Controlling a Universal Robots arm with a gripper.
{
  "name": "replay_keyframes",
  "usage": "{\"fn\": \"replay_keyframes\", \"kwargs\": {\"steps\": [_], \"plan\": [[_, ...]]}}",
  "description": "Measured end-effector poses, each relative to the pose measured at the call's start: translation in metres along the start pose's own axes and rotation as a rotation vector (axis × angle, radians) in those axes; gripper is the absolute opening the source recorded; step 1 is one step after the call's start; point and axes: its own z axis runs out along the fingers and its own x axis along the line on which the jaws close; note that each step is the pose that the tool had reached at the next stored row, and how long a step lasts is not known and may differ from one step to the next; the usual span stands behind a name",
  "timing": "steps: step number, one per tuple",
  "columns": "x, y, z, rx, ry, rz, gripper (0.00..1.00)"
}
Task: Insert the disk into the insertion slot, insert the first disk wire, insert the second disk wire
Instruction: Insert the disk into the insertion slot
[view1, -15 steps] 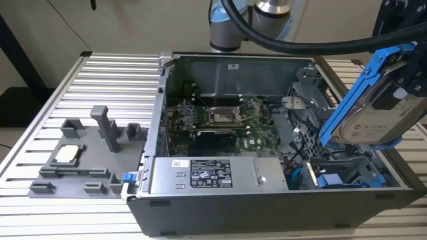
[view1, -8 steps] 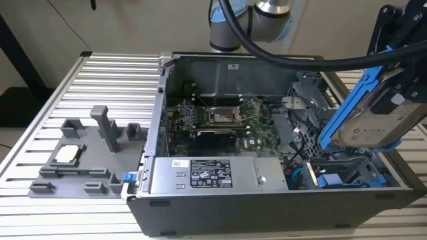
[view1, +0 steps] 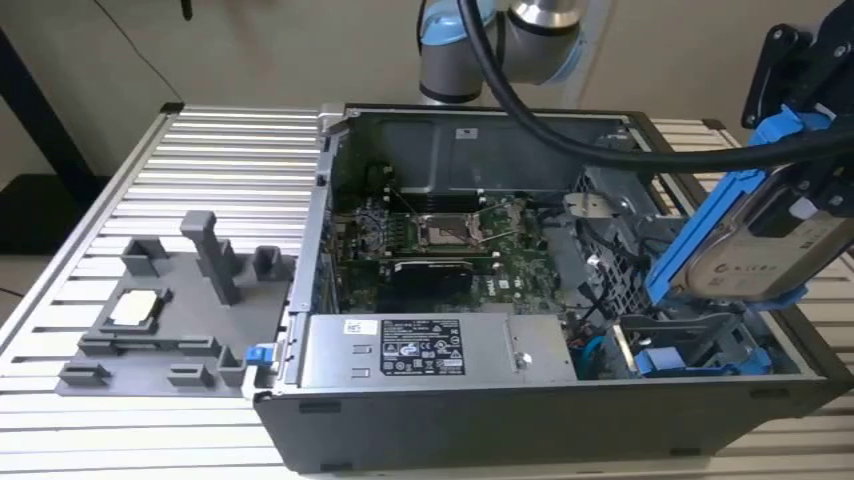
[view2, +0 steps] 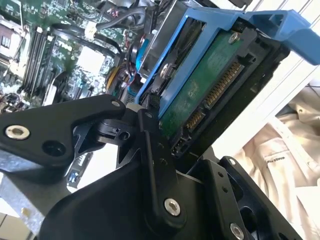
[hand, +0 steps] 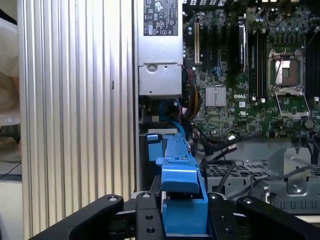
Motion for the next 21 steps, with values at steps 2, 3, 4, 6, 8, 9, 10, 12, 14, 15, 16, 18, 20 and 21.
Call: {"fn": "replay_keyframes", "kwargs": {"steps": [2,3,4,6,8,9,10,12,14,15,16,18,20,21], "plan": [[0.0001,-0.0003,0.0035,0.0003,-0.0002,0.000,0.33],[0.0000,-0.0004,0.0052,0.0006,-0.0003,0.000,0.33],[0.0000,-0.0006,0.0069,0.0010,-0.0003,-0.001,0.33],[0.0000,-0.0007,0.0097,0.0013,-0.0002,-0.005,0.33],[0.0000,-0.0010,0.0123,0.0014,0.0003,-0.015,0.33],[0.0000,-0.0011,0.0136,0.0015,0.0006,-0.020,0.33],[0.0000,-0.0011,0.0147,0.0016,0.0007,-0.025,0.33],[0.0002,-0.0014,0.0171,0.0019,0.0007,-0.029,0.33],[0.0005,-0.0015,0.0201,0.0024,0.0006,-0.029,0.33],[0.0006,-0.0016,0.0217,0.0028,0.0008,-0.029,0.33],[0.0008,-0.0018,0.0232,0.0031,0.0007,-0.029,0.33],[0.0011,-0.0026,0.0264,0.0036,0.0009,-0.029,0.33],[0.0014,-0.0034,0.0296,0.0040,0.0008,-0.029,0.33],[0.0016,-0.0037,0.0313,0.0042,0.0008,-0.029,0.33]]}}
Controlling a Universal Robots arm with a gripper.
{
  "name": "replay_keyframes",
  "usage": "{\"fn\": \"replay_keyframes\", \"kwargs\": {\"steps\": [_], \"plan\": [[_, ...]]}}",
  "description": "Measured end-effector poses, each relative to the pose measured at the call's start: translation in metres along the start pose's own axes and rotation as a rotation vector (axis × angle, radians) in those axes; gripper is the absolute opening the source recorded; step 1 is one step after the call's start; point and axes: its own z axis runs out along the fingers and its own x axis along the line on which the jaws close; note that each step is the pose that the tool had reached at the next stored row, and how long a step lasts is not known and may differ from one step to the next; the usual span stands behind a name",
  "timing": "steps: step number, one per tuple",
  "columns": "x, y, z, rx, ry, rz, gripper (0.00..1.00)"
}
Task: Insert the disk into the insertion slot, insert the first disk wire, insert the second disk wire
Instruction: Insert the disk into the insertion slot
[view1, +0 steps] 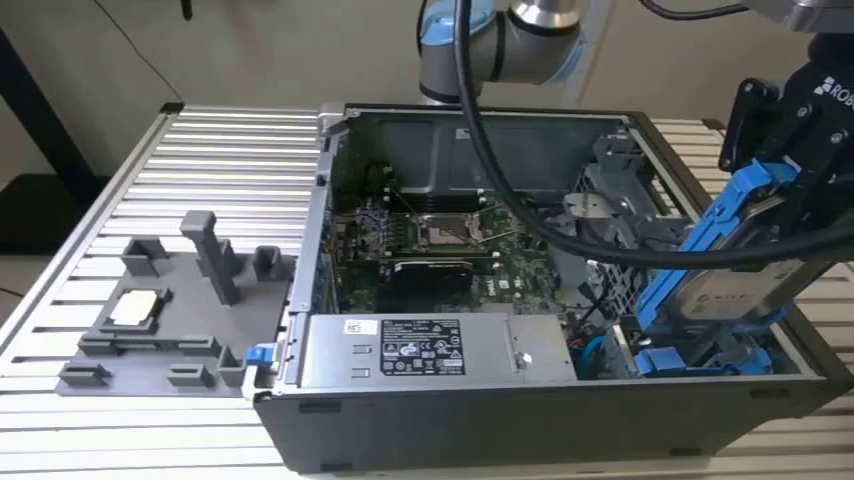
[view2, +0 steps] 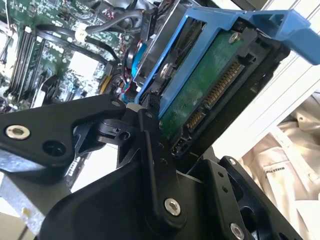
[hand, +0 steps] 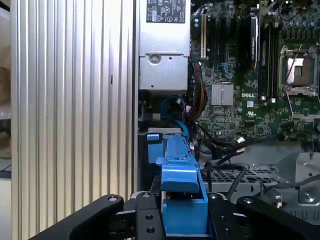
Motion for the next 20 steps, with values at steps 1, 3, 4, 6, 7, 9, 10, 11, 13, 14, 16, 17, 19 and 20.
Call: {"fn": "replay_keyframes", "kwargs": {"steps": [1,3,4,6,7,9,10,11,13,14,16,17,19,20], "plan": [[0.0001,-0.0002,0.0017,0.0002,0.0000,0.000,0.33],[0.0002,-0.0007,0.0053,0.0008,0.0000,0.000,0.33],[0.0001,-0.0010,0.0071,0.0011,0.0001,0.000,0.33],[0.0002,-0.0013,0.0105,0.0015,0.0001,0.000,0.33],[0.0001,-0.0014,0.0120,0.0018,0.0002,0.000,0.33],[0.0001,-0.0016,0.0149,0.0022,0.0000,0.000,0.33],[0.0001,-0.0017,0.0160,0.0022,0.0001,0.000,0.33],[0.0001,-0.0018,0.0170,0.0023,0.0002,0.000,0.33],[0.0001,-0.0019,0.0188,0.0023,-0.0001,0.000,0.33],[0.0001,-0.0020,0.0195,0.0023,-0.0005,0.000,0.33],[0.0001,-0.0025,0.0208,0.0024,-0.0013,0.000,0.33],[0.0001,-0.0027,0.0215,0.0023,-0.0017,0.000,0.33],[0.0001,-0.0031,0.0230,0.0023,-0.0022,0.000,0.33],[0.0001,-0.0033,0.0239,0.0024,-0.0024,0.000,0.33]]}}
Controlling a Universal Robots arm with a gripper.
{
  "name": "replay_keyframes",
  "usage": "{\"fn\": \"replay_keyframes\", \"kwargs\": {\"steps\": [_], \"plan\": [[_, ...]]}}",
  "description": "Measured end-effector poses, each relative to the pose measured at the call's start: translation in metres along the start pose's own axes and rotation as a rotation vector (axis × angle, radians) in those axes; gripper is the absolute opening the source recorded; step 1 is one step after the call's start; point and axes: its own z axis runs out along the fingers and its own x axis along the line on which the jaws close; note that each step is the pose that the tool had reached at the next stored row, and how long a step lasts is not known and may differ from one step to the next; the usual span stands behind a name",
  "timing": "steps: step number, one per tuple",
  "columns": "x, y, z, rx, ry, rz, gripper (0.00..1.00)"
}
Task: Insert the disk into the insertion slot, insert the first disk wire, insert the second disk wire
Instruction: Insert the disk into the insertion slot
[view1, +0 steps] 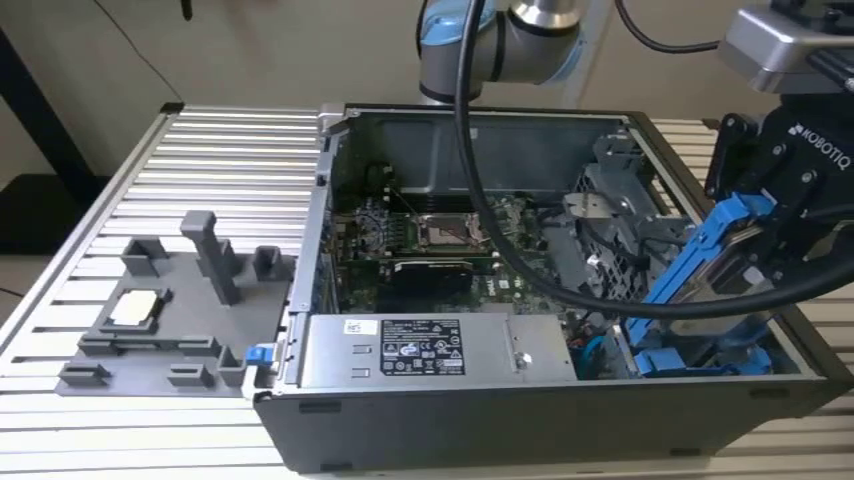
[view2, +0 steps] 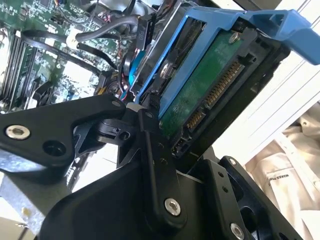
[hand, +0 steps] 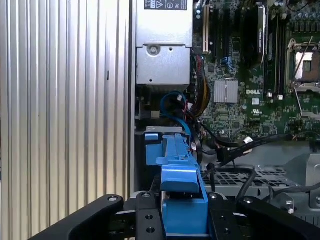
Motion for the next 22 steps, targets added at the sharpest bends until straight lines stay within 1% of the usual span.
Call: {"fn": "replay_keyframes", "kwargs": {"steps": [6,16,19,22], "plan": [[-0.0001,-0.0005,0.0062,0.0000,-0.0005,0.000,0.33],[-0.0015,-0.0010,0.0203,0.0000,-0.0007,0.000,0.33],[-0.0039,-0.0011,0.0230,0.0001,-0.0020,0.000,0.33],[-0.0073,-0.0011,0.0244,0.0000,-0.0023,0.000,0.33]]}}
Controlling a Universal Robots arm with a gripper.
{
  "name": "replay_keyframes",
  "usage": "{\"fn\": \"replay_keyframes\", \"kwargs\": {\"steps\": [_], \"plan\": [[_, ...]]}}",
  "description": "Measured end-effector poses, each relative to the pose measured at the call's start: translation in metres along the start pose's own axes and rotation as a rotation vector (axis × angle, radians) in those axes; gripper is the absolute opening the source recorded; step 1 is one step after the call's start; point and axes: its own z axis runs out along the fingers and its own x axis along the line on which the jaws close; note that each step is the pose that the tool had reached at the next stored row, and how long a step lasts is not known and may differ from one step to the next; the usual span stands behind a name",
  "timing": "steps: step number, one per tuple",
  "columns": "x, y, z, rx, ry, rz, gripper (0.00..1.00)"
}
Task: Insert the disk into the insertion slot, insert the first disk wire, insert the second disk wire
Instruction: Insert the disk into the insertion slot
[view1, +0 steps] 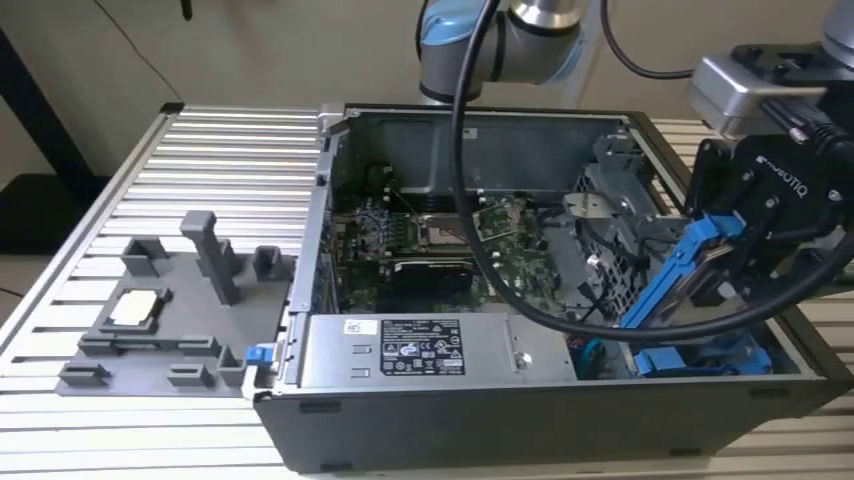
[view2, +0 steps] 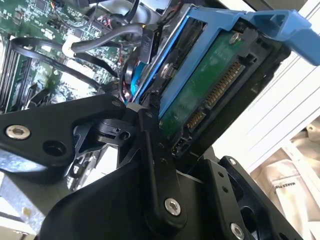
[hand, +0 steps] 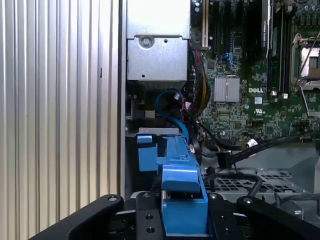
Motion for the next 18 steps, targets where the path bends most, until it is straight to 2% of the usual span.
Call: {"fn": "replay_keyframes", "kwargs": {"steps": [4,9,11,12,16,18], "plan": [[-0.0010,0.0000,0.0009,0.0001,-0.0019,0.000,0.33],[-0.0012,-0.0001,0.0011,0.0001,-0.0081,0.000,0.33],[-0.0011,-0.0001,0.0009,0.0001,-0.0093,0.000,0.34],[-0.0011,-0.0001,0.0010,0.0001,-0.0103,0.000,0.41],[-0.0011,-0.0001,0.0009,0.0001,-0.0142,-0.001,0.41],[-0.0011,-0.0001,0.0003,0.0001,-0.0138,-0.001,0.41]]}}
